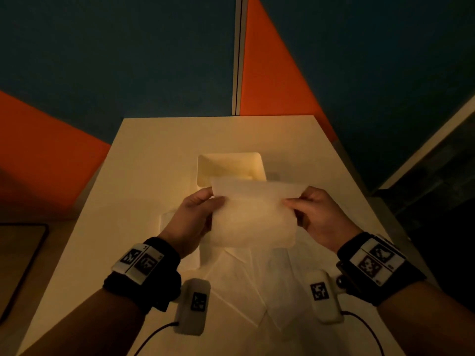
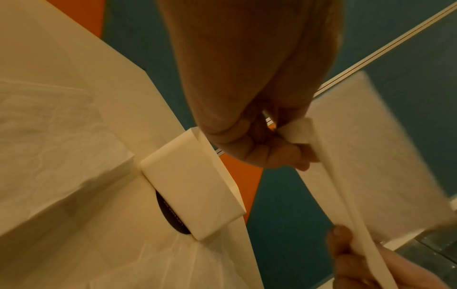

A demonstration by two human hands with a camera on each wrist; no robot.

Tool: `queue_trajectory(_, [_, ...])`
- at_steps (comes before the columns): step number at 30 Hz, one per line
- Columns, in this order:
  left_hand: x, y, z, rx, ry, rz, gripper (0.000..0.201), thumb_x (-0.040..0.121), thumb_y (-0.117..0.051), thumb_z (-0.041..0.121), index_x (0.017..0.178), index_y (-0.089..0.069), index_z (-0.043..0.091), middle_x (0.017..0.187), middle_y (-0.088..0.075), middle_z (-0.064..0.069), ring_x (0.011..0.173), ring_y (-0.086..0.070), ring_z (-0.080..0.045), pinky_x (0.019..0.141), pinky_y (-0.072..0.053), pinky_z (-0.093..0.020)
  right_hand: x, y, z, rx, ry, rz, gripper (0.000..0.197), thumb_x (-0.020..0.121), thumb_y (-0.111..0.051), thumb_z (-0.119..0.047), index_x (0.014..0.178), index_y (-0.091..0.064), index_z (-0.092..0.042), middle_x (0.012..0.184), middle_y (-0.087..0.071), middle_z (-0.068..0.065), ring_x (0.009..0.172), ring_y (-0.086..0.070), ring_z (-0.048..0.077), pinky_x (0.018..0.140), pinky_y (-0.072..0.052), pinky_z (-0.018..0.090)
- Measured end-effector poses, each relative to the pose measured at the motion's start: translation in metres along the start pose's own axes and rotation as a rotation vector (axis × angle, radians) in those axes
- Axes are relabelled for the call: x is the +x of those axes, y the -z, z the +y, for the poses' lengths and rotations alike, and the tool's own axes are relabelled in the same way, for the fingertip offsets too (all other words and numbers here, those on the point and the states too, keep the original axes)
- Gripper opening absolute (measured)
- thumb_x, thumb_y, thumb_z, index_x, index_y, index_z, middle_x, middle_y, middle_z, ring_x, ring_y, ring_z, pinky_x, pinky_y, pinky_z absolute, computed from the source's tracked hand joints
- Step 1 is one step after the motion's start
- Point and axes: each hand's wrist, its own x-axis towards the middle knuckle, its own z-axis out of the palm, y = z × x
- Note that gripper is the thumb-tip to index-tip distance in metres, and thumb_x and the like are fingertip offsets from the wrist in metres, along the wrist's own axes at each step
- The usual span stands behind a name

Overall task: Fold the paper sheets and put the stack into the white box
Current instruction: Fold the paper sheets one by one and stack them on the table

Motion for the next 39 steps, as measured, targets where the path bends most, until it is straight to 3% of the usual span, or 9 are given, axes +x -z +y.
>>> queue_trajectory(3, [-0.001,0.006,0.008,-0.008,0.029,-0.080,0.020,0.086,-0.052,0.016,0.082,-0.071,0.014,0.087,-0.070,-0.002,0.075,-0.065,-0.016,0.063,-0.053,-0.023,-0.001,0.005,-0.010,-0.095,0.035,-0.039,0.027,0.087,-0.052,0.006,0.077,-0.070,-0.012,0.076,-0.069,-0.004,0.073,-0.061,0.013,0.061,-0.050,0.027])
queue_trajectory(5, [-0.003,0.009,0.015,0.011,0.051,-0.165,0.026,0.067,-0.059,0.033,0.080,-0.074,0.016,0.094,-0.071,-0.005,0.077,-0.065,-0.017,0.067,-0.054,-0.024,0.000,0.008,-0.019,-0.182,0.054,-0.073,0.037,0.087,-0.051,0.006,0.067,-0.072,-0.018,0.074,-0.068,-0.007,0.069,-0.060,0.009,0.057,-0.047,0.024])
queue_trajectory(11, [-0.003,0.007,0.027,0.203,0.071,-0.361,0.030,0.061,-0.066,0.034,0.083,-0.077,0.018,0.104,-0.071,-0.001,0.095,-0.064,-0.018,0.082,-0.052,-0.026,0.003,0.004,-0.051,-0.522,0.150,-0.259,0.025,0.083,-0.057,0.011,0.074,-0.068,-0.009,0.074,-0.067,-0.008,0.069,-0.063,-0.001,0.059,-0.049,0.013])
queue_trajectory(14, [-0.004,0.002,0.027,0.282,0.124,-0.458,0.027,0.066,-0.067,0.031,0.089,-0.077,0.022,0.117,-0.066,-0.008,0.108,-0.055,-0.029,0.100,-0.042,-0.045,0.005,-0.004,-0.058,-0.660,0.153,-0.340,0.034,0.083,-0.054,0.015,0.070,-0.069,-0.013,0.078,-0.066,-0.006,0.070,-0.061,-0.005,0.063,-0.048,0.010])
queue_trajectory(18, [-0.005,-0.007,0.021,0.366,0.117,-0.493,0.027,0.066,-0.070,0.025,0.093,-0.076,0.025,0.116,-0.065,-0.017,0.105,-0.057,-0.035,0.101,-0.039,-0.054,0.005,-0.015,-0.051,-0.658,0.149,-0.421,0.022,0.084,-0.059,0.011,0.083,-0.070,-0.009,0.085,-0.069,0.002,0.077,-0.064,0.000,0.072,-0.051,0.013])
queue_trajectory(23, [-0.004,0.005,0.007,0.280,0.119,-0.184,0.029,0.078,-0.064,-0.007,0.085,-0.077,0.018,0.102,-0.073,0.000,0.097,-0.065,-0.019,0.088,-0.052,-0.034,0.017,0.008,-0.018,-0.539,0.058,-0.163,0.029,0.086,-0.060,0.003,0.108,-0.062,-0.016,0.102,-0.067,0.012,0.091,-0.063,0.016,0.071,-0.050,0.018])
queue_trajectory(27, [-0.005,0.032,-0.008,0.216,0.074,0.128,0.026,0.084,-0.057,-0.008,0.092,-0.071,0.012,0.110,-0.067,-0.005,0.096,-0.062,-0.022,0.082,-0.056,-0.030,0.025,0.049,0.029,-0.956,-0.063,0.083,0.035,0.081,-0.071,-0.011,0.113,-0.059,-0.018,0.113,-0.060,0.001,0.107,-0.056,0.019,0.078,-0.044,0.022])
queue_trajectory(31, [-0.005,0.062,-0.033,0.381,0.092,0.324,0.024,0.084,-0.060,-0.006,0.094,-0.069,0.015,0.106,-0.063,-0.007,0.092,-0.062,-0.025,0.084,-0.054,-0.039,0.021,0.073,0.061,-1.375,-0.238,0.032,0.066,0.079,-0.071,-0.033,0.137,-0.041,-0.028,0.145,-0.037,-0.006,0.129,-0.040,0.020,0.106,-0.036,0.038])
queue_trajectory(39, [-0.005,0.101,-0.065,0.866,0.128,0.445,0.028,0.081,-0.066,0.005,0.106,-0.070,0.016,0.104,-0.066,-0.013,0.088,-0.059,-0.023,0.081,-0.045,-0.031,0.016,0.083,0.084,-1.477,-0.263,-0.051,0.078,0.083,-0.066,-0.040,0.147,-0.022,-0.033,0.157,-0.014,-0.010,0.142,-0.021,0.016,0.112,-0.028,0.040])
